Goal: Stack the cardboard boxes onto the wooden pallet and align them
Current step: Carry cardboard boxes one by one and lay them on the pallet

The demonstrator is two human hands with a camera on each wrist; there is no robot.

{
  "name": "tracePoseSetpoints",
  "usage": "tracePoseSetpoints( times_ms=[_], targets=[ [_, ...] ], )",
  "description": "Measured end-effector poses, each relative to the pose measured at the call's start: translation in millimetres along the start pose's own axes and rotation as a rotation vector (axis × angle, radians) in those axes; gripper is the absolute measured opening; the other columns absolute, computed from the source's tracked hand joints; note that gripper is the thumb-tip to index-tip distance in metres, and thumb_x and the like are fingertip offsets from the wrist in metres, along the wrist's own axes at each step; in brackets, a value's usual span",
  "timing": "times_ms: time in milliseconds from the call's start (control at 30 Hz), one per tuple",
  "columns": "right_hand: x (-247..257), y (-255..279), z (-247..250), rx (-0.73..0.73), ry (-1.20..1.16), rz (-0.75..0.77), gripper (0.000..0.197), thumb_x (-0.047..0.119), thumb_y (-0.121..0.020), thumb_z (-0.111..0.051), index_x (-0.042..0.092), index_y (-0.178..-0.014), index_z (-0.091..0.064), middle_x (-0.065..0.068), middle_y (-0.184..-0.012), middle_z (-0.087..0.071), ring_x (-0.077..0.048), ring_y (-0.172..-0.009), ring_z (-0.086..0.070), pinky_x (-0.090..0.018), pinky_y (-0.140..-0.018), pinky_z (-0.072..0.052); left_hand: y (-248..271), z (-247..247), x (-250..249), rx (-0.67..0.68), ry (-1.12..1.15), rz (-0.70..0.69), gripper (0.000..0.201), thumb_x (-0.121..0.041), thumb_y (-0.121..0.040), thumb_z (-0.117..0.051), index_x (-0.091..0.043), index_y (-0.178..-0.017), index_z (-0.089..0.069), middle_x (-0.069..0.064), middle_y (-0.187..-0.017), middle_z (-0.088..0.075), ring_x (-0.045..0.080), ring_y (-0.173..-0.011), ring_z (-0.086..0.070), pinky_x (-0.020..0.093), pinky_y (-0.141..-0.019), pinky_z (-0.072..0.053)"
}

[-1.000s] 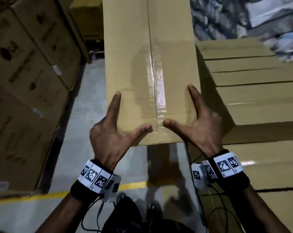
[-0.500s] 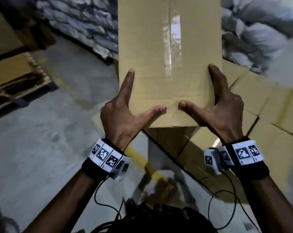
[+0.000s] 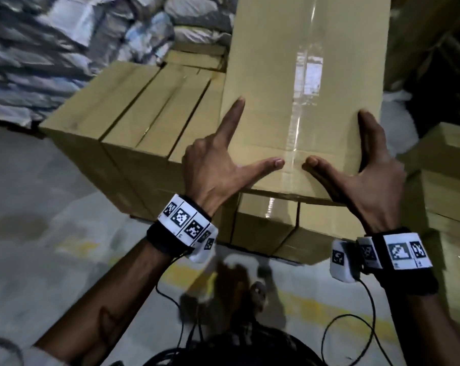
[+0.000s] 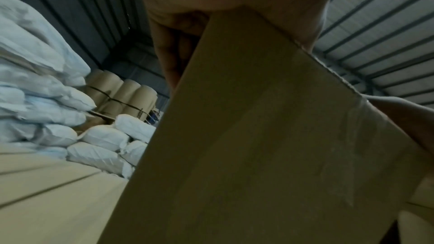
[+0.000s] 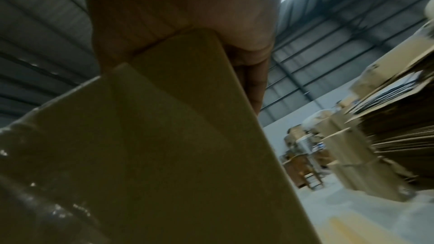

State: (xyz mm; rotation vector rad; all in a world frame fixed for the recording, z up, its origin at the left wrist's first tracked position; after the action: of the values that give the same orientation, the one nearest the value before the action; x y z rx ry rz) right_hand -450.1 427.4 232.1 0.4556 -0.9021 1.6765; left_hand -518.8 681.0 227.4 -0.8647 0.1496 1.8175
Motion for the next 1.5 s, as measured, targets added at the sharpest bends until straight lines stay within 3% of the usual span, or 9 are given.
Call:
tracePoseSetpoints(
  times_ms=[100,200,300,567,800,1033,1167,1300,1500],
  targets=[
    [-29.3,-15.6,16.5,-0.011,0.029,-0.056,0.112,0.086,-0.064,-0.074,0.048,-0.157,-0.025,0.003,-0.155,-0.051,-0.028,-0.138,-0.053,-0.050,-0.114,-0.045,-16.5,-42.7,-18.1,0.054,0.021,-0.002,0.117,-0.098,-0.063,-0.060,-0.055,-0.160,-0.012,-0.001,-0.082,-0.070,0.012,-0.075,-0.067,0.036,-0.093,-0.058],
    [-57.7,-30.3,24.6,0.000,0.082,-0.097,0.108,0.084,-0.066,-0.073,0.050,-0.156,-0.024,0.000,-0.153,-0.053,-0.032,-0.134,-0.056,-0.051,-0.113,-0.046,-25.4,-84.0,-29.7,0.118,0.019,0.008,0.117,-0.099,-0.062,-0.057,-0.057,-0.159,-0.007,-0.002,-0.077,-0.064,0.013,-0.072,-0.066,0.037,-0.089,-0.059],
    [-90.0,-45.6,21.0,0.036,0.158,-0.160,0.106,0.088,-0.066,-0.070,0.055,-0.155,-0.021,-0.006,-0.147,-0.059,-0.038,-0.127,-0.060,-0.052,-0.110,-0.048,-30.4,-124.2,-31.5,0.208,0.002,0.067,0.118,-0.100,-0.061,-0.057,-0.061,-0.156,0.001,0.002,-0.085,-0.068,0.015,-0.078,-0.068,0.037,-0.090,-0.059],
    [-163.6,-60.1,-7.4,0.154,0.161,-0.292,0.111,0.091,-0.064,-0.069,0.051,-0.156,-0.023,-0.011,-0.142,-0.062,-0.041,-0.123,-0.061,-0.055,-0.108,-0.049,-41.4,-191.8,-25.9,0.436,-0.065,0.179,0.117,-0.094,-0.065,-0.061,-0.057,-0.159,-0.001,0.015,-0.130,-0.065,0.034,-0.125,-0.059,0.046,-0.110,-0.043],
    [-194.0,-53.7,-52.6,0.220,0.166,-0.380,0.102,0.090,-0.068,-0.065,0.053,-0.154,-0.025,-0.014,-0.135,-0.065,-0.043,-0.121,-0.060,-0.049,-0.104,-0.049,-46.1,-223.6,17.0,0.500,-0.028,0.154,0.113,-0.096,-0.066,-0.058,-0.055,-0.159,-0.007,0.013,-0.137,-0.063,0.035,-0.129,-0.056,0.047,-0.112,-0.039],
    [-214.0,-42.2,-87.0,0.274,0.179,-0.436,0.102,0.087,-0.070,-0.066,0.050,-0.155,-0.024,-0.015,-0.130,-0.068,-0.043,-0.118,-0.063,-0.048,-0.101,-0.051,-42.8,-238.9,37.9,0.561,-0.050,0.168,0.106,-0.085,-0.076,-0.062,-0.047,-0.162,-0.014,0.019,-0.126,-0.065,0.036,-0.120,-0.058,0.043,-0.105,-0.044],
    [-227.2,-36.4,-102.4,0.282,0.142,-0.492,0.102,0.088,-0.067,-0.068,0.054,-0.152,-0.025,-0.016,-0.127,-0.069,-0.042,-0.119,-0.063,-0.047,-0.101,-0.052,-41.0,-252.5,52.0,0.631,-0.077,0.167,0.109,-0.091,-0.073,-0.059,-0.050,-0.161,-0.010,0.016,-0.132,-0.061,0.034,-0.124,-0.054,0.045,-0.105,-0.041],
    [-241.2,-31.3,-116.0,0.303,0.122,-0.542,0.107,0.093,-0.060,-0.069,0.058,-0.151,-0.024,-0.016,-0.128,-0.068,-0.043,-0.121,-0.062,-0.047,-0.102,-0.051,-39.9,-266.5,70.2,0.656,-0.120,0.110,0.116,-0.106,-0.059,-0.045,-0.057,-0.157,-0.006,0.015,-0.151,-0.050,0.039,-0.134,-0.050,0.056,-0.111,-0.042],
    [-242.2,-32.5,-130.3,0.348,0.182,-0.503,0.108,0.091,-0.063,-0.067,0.053,-0.154,-0.023,-0.014,-0.129,-0.069,-0.043,-0.119,-0.063,-0.047,-0.102,-0.051,-32.1,-270.6,87.0,0.739,-0.167,0.115,0.112,-0.100,-0.065,-0.051,-0.059,-0.157,-0.003,0.023,-0.160,-0.036,0.047,-0.140,-0.041,0.058,-0.113,-0.037]
  ],
)
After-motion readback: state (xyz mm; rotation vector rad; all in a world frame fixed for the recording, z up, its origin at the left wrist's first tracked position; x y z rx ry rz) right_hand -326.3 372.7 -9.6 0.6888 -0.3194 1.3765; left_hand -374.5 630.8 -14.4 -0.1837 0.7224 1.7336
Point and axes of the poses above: each hand's wrist, its own y-axis away from the middle knuckle, its own z-axis out of the back of the hand, x = y × z, the point moved 5 cm from there along -y, towards the middle knuckle
